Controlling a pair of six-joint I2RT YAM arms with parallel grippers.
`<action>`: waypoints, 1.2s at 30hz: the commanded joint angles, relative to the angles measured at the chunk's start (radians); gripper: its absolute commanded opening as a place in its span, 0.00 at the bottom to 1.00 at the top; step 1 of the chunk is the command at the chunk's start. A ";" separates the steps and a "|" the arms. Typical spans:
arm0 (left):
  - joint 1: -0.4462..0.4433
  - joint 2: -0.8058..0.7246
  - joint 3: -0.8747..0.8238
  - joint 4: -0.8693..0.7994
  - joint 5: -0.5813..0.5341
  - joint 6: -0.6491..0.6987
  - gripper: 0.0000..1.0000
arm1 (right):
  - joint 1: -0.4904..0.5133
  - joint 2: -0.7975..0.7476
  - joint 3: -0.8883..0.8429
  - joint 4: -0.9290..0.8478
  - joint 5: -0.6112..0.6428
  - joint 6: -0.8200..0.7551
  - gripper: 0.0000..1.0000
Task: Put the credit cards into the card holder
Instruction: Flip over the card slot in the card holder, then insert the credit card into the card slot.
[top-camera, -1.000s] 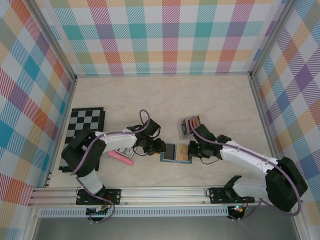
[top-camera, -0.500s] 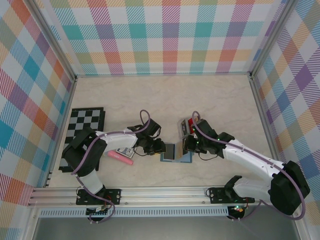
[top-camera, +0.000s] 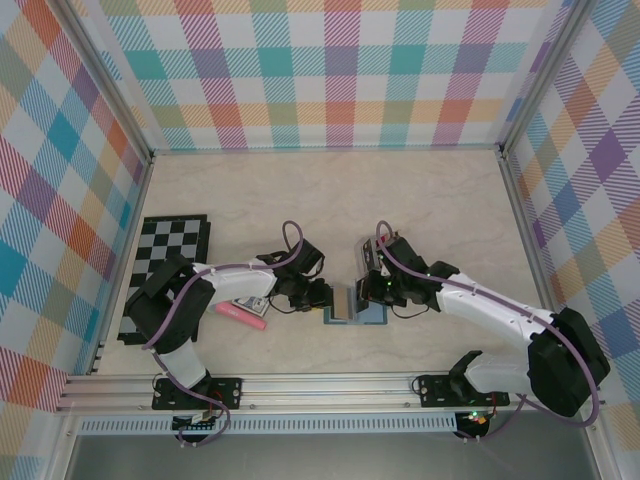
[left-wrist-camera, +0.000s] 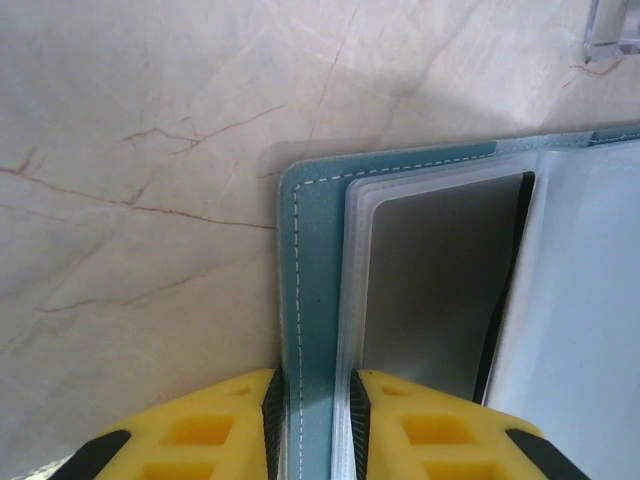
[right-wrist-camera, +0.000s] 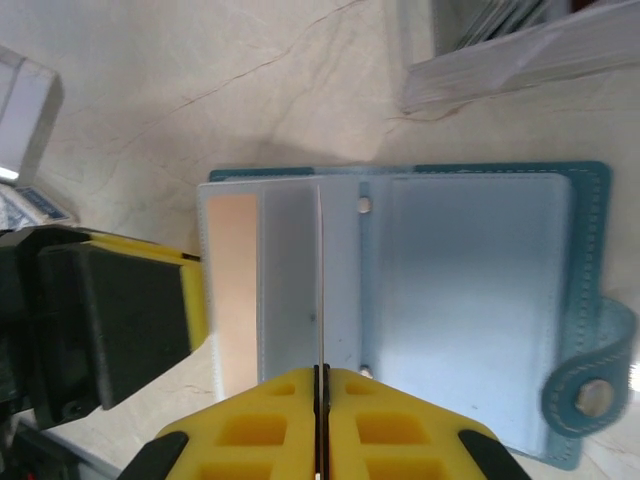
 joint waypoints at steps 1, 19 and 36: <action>-0.016 -0.022 -0.006 -0.004 -0.024 0.000 0.26 | 0.006 -0.029 0.048 -0.124 0.113 0.009 0.10; -0.016 -0.104 -0.028 0.023 -0.067 -0.007 0.51 | 0.006 -0.078 -0.087 0.203 -0.044 -0.009 0.09; -0.017 -0.001 0.000 0.038 -0.022 -0.006 0.46 | 0.006 0.058 -0.231 0.417 -0.099 0.036 0.09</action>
